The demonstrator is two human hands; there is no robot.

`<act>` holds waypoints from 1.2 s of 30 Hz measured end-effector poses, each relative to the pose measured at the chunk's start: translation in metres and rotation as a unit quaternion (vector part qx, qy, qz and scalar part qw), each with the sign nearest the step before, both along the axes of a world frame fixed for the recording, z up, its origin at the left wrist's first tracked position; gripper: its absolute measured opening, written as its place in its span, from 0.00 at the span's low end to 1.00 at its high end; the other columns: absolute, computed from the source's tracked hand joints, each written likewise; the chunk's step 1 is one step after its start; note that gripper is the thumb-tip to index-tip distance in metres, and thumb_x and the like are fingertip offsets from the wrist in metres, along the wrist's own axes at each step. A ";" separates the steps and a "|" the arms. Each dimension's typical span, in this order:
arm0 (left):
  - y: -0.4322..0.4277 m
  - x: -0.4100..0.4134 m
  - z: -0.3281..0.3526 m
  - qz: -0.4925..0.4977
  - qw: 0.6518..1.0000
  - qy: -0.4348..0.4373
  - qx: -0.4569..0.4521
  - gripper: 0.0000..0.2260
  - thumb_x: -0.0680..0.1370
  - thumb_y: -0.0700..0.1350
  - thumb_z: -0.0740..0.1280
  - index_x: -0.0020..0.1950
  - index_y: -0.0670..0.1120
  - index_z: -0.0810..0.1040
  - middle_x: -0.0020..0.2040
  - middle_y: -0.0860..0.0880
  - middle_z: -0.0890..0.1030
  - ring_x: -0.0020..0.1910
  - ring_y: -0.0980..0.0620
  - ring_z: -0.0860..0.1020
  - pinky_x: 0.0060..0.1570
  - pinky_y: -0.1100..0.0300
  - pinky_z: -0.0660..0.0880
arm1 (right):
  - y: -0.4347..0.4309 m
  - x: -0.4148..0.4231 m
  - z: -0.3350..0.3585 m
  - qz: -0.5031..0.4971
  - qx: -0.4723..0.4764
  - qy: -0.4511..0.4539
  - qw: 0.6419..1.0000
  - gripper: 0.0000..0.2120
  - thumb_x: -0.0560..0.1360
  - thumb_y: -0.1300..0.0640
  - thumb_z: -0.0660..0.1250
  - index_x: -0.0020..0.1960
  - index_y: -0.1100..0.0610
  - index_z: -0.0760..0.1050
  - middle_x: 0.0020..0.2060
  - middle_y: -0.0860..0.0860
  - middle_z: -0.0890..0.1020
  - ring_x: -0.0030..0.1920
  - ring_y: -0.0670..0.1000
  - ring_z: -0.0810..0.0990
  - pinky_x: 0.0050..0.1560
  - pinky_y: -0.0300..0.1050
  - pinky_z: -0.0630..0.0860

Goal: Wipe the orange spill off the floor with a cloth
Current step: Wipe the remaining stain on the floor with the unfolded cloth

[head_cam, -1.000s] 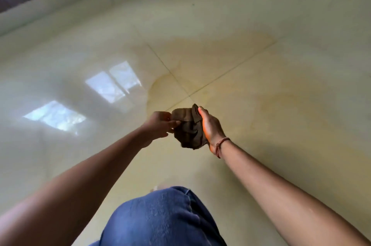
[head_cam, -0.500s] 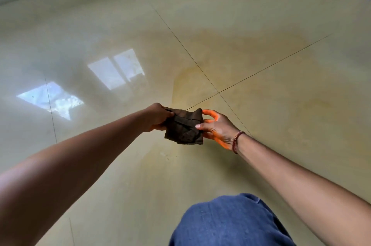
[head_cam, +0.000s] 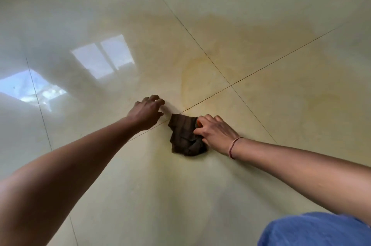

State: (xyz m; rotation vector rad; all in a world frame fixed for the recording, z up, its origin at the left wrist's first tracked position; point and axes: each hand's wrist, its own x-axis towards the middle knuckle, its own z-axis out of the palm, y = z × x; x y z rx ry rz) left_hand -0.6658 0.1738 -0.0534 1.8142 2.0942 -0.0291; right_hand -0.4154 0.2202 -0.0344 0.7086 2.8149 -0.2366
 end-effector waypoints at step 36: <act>0.016 0.003 -0.049 0.019 0.995 -0.048 0.083 0.23 0.83 0.52 0.49 0.76 0.46 0.59 0.78 0.45 0.59 0.77 0.45 0.53 0.74 0.48 0.49 | -0.037 -0.063 -0.061 -0.311 -0.006 0.068 0.948 0.34 0.78 0.40 0.51 0.77 0.59 0.55 0.77 0.55 0.56 0.77 0.54 0.53 0.73 0.55 0.49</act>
